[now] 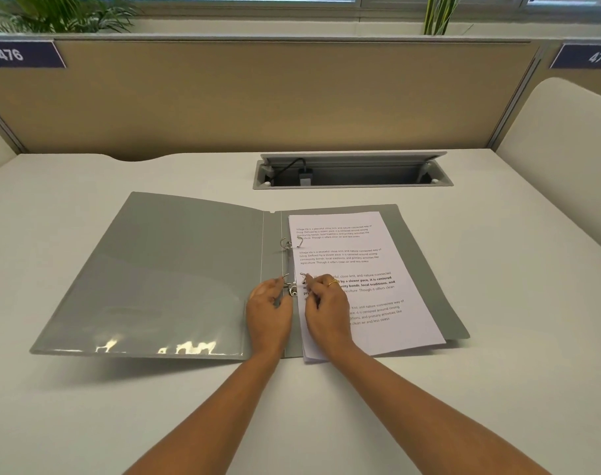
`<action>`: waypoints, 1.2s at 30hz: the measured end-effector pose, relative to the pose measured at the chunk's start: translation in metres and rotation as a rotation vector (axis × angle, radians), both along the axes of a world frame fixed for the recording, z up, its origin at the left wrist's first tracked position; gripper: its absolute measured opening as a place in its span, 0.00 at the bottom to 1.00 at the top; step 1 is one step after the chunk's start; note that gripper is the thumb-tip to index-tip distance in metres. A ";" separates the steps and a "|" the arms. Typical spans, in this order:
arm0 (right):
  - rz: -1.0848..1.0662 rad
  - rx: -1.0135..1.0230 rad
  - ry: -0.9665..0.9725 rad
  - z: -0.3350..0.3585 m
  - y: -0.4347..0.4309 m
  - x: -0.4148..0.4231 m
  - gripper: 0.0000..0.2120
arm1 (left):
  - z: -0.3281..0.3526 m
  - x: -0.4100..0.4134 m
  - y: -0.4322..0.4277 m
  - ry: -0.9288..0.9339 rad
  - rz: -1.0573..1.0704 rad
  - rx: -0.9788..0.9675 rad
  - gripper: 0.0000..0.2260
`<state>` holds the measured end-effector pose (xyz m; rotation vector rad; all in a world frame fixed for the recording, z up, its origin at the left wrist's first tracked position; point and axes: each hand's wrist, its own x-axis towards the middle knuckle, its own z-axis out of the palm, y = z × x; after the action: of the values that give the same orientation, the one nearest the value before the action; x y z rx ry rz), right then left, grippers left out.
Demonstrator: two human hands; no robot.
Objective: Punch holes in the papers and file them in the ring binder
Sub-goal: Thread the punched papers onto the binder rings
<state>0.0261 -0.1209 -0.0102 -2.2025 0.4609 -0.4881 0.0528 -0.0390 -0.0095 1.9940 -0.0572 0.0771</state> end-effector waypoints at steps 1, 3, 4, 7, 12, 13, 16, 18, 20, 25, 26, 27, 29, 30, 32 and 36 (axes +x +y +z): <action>0.000 0.000 -0.001 0.000 0.000 0.000 0.15 | 0.000 0.000 0.000 0.003 -0.002 0.003 0.14; 0.003 -0.001 -0.005 0.000 0.000 0.000 0.15 | -0.001 0.001 0.001 0.009 -0.005 0.007 0.15; 0.007 -0.002 -0.007 0.000 0.000 0.000 0.15 | -0.001 0.001 0.001 0.010 -0.007 0.009 0.15; 0.035 -0.009 -0.011 0.001 0.000 -0.001 0.16 | 0.000 0.000 0.001 -0.001 -0.041 0.025 0.15; 0.067 -0.021 -0.004 0.002 0.001 -0.001 0.17 | 0.000 0.000 -0.001 -0.037 -0.075 0.100 0.16; 0.068 -0.020 -0.005 0.002 0.001 -0.001 0.17 | 0.000 0.000 -0.001 -0.037 -0.075 0.103 0.16; 0.078 -0.018 -0.005 0.002 0.001 -0.001 0.17 | 0.000 0.000 -0.001 -0.032 -0.077 0.108 0.16; 0.083 -0.014 -0.008 0.002 0.001 -0.001 0.17 | 0.000 0.000 -0.001 -0.034 -0.081 0.113 0.16; 0.084 -0.007 -0.009 0.003 0.000 -0.001 0.17 | 0.000 0.000 -0.001 -0.036 -0.085 0.118 0.16; 0.093 0.035 0.010 0.004 -0.002 0.000 0.17 | 0.002 -0.006 0.000 -0.029 -0.123 0.140 0.20; 0.096 0.046 0.019 0.004 -0.004 0.001 0.17 | 0.003 -0.007 -0.001 -0.027 -0.138 0.157 0.21; 0.101 0.053 0.034 0.005 -0.006 0.002 0.17 | 0.003 -0.009 -0.002 -0.027 -0.150 0.184 0.22; 0.113 0.063 0.064 0.008 -0.012 0.002 0.18 | 0.002 -0.011 -0.005 -0.024 -0.162 0.235 0.24; 0.124 0.061 0.077 0.010 -0.016 0.002 0.18 | 0.002 -0.012 -0.006 -0.019 -0.163 0.244 0.25; 0.149 0.030 0.098 0.013 -0.021 -0.002 0.19 | 0.002 -0.014 -0.009 -0.015 -0.162 0.249 0.26; 0.101 -0.088 0.152 0.012 -0.030 -0.020 0.20 | 0.001 -0.014 -0.011 -0.021 -0.173 0.259 0.27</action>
<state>0.0062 -0.1509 0.0014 -2.3454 0.4120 -0.2932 0.0389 -0.0496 -0.0084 2.2381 -0.2648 -0.0219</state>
